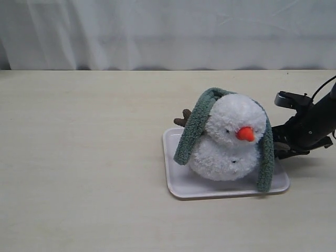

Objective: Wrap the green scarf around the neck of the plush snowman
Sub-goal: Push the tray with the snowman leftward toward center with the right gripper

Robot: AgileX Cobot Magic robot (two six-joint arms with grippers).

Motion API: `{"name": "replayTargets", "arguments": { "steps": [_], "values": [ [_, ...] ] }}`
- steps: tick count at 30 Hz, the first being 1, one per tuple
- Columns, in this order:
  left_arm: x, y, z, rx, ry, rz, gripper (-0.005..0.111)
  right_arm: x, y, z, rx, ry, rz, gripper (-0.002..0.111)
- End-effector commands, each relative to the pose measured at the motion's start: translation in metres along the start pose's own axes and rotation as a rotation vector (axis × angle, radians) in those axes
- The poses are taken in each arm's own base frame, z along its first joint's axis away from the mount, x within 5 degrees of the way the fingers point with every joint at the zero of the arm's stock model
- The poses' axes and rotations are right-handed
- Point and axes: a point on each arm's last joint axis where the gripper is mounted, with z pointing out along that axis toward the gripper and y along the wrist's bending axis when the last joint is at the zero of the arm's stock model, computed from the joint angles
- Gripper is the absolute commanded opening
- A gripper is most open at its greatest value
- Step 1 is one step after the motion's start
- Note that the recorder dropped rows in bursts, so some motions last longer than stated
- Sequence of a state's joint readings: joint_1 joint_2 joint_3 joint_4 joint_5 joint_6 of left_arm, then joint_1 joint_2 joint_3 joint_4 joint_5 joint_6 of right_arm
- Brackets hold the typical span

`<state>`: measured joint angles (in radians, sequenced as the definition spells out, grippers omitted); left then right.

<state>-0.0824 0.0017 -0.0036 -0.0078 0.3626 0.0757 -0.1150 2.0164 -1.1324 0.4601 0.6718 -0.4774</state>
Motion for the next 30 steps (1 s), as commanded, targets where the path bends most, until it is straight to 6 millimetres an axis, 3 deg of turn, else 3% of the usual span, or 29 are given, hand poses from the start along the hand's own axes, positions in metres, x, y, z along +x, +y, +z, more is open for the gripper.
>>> {"name": "replayTargets", "arguments": {
  "steps": [1,9,22,30],
  "values": [
    [0.0,0.0,0.0,-0.002,-0.007,-0.003,0.0,0.003,0.003,0.006,-0.052,0.029,0.035,0.008],
    [0.0,0.0,0.0,-0.002,-0.007,-0.003,0.0,-0.001,0.016,0.008,-0.175,-0.048,0.119,0.004],
    [0.0,0.0,0.0,-0.002,-0.007,-0.003,0.0,-0.008,0.07,0.023,-0.132,-0.118,0.002,0.004],
    [0.0,0.0,0.0,-0.002,-0.007,-0.003,0.0,-0.01,0.071,0.023,-0.125,-0.133,0.032,0.006]
  ]
}}
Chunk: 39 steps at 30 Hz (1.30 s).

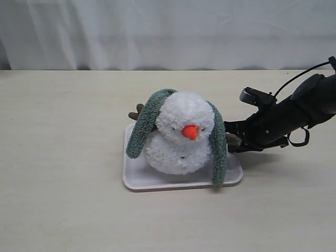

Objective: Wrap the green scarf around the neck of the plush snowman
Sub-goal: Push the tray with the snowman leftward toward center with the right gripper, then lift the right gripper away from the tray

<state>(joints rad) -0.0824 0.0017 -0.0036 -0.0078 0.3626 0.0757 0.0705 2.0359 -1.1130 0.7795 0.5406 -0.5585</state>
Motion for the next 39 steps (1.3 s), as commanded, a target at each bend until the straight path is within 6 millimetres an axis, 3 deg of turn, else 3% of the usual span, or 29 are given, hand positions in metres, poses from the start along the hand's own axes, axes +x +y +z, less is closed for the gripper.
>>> {"name": "replayTargets", "arguments": {
  "steps": [1,5,10,23,33,39],
  "values": [
    [0.0,0.0,0.0,-0.002,-0.007,-0.003,0.0,-0.004,0.0,-0.003,0.014,-0.03,-0.003,0.01],
    [0.0,0.0,0.0,-0.002,-0.007,-0.003,0.0,-0.007,0.004,-0.016,0.012,-0.061,-0.02,0.024],
    [0.0,0.0,0.0,-0.002,-0.007,-0.003,0.0,-0.015,0.009,-0.048,0.029,-0.132,-0.079,0.039],
    [0.0,0.0,0.0,-0.002,-0.007,-0.003,0.0,-0.015,0.022,-0.139,0.169,-0.28,-0.163,0.039],
    [0.0,0.0,0.0,-0.002,-0.007,-0.003,0.0,0.005,0.064,-0.209,0.037,-0.436,-0.339,0.039],
    [0.0,0.0,0.0,-0.002,-0.007,-0.003,0.0,0.031,0.115,-0.233,-0.065,-0.483,-0.517,0.039]
  ]
}}
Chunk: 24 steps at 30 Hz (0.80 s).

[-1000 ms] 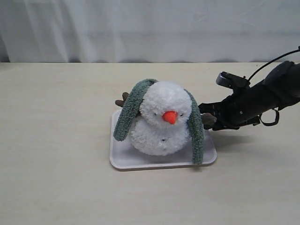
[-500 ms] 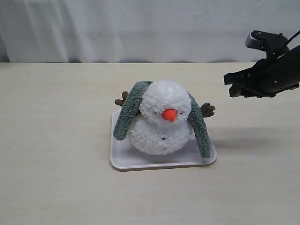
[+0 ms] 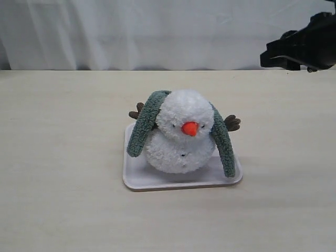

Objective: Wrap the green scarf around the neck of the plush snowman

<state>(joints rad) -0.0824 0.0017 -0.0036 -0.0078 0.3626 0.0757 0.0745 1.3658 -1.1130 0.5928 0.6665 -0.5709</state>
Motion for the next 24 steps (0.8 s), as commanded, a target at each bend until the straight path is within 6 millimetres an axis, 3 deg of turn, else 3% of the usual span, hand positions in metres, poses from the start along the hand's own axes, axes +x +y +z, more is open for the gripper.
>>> {"name": "replayTargets", "arguments": {
  "steps": [1,4,9,12,15,17,21,24],
  "values": [
    [0.0,0.0,0.0,-0.002,-0.007,-0.003,0.0,-0.004,0.045,-0.017,-0.109,-0.045,-0.114,0.039],
    [0.0,0.0,0.0,-0.002,-0.007,-0.003,0.0,-0.002,0.072,-0.018,-0.182,-0.04,-0.138,0.039],
    [0.0,0.0,0.0,-0.002,-0.007,-0.003,0.0,0.021,0.129,0.0,-0.255,0.027,-0.295,0.039],
    [0.0,0.0,0.0,-0.002,-0.007,-0.003,0.0,0.027,0.145,0.01,-0.222,0.031,-0.33,0.039],
    [0.0,0.0,0.0,-0.002,-0.007,-0.003,0.0,0.04,0.168,0.027,-0.153,0.045,-0.55,0.039],
    [0.0,0.0,0.0,-0.002,-0.007,-0.003,0.0,0.042,0.173,0.041,-0.056,0.044,-0.591,0.039],
    [0.0,0.0,0.0,-0.002,-0.007,-0.003,0.0,0.027,0.168,0.076,0.182,0.008,-0.506,0.039],
    [0.0,0.0,0.0,-0.002,-0.007,-0.003,0.0,0.012,0.175,0.093,0.217,-0.035,-0.502,0.039]
  ]
}}
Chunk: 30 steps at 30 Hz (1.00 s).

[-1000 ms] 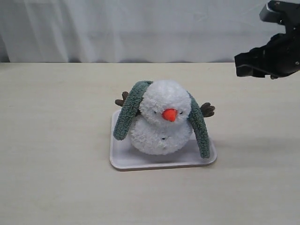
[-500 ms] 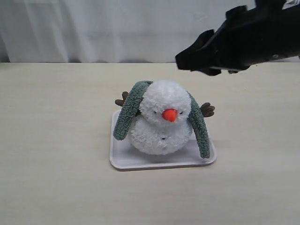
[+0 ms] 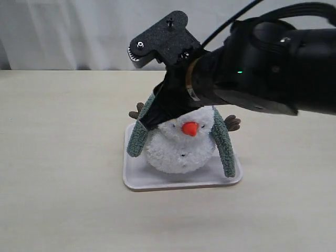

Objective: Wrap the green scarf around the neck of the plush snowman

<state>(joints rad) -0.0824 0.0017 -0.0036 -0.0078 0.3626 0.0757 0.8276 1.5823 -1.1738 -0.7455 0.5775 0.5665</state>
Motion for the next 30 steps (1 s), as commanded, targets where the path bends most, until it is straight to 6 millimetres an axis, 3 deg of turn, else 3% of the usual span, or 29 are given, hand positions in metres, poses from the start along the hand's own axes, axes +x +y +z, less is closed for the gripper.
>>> {"name": "replayTargets", "arguments": {
  "steps": [1,4,9,15,19,30],
  "values": [
    [0.0,0.0,0.0,-0.002,-0.007,-0.003,0.0,-0.025,0.001,0.017,0.066,-0.062,0.024,0.039],
    [0.0,0.0,0.0,-0.002,-0.007,-0.003,0.0,-0.039,0.003,0.032,0.067,-0.08,0.042,0.035],
    [0.0,0.0,0.0,-0.002,-0.007,-0.003,0.0,-0.049,-0.003,0.061,0.087,-0.058,0.09,0.004],
    [0.0,0.0,0.0,-0.002,-0.007,-0.003,0.0,-0.044,-0.006,0.097,0.068,-0.006,0.146,0.004],
    [0.0,0.0,0.0,-0.002,-0.007,-0.003,0.0,-0.04,-0.001,0.11,0.054,0.013,0.112,0.004],
    [0.0,0.0,0.0,-0.002,-0.007,-0.003,0.0,-0.021,0.0,0.111,0.086,0.22,0.051,0.004]
  ]
}}
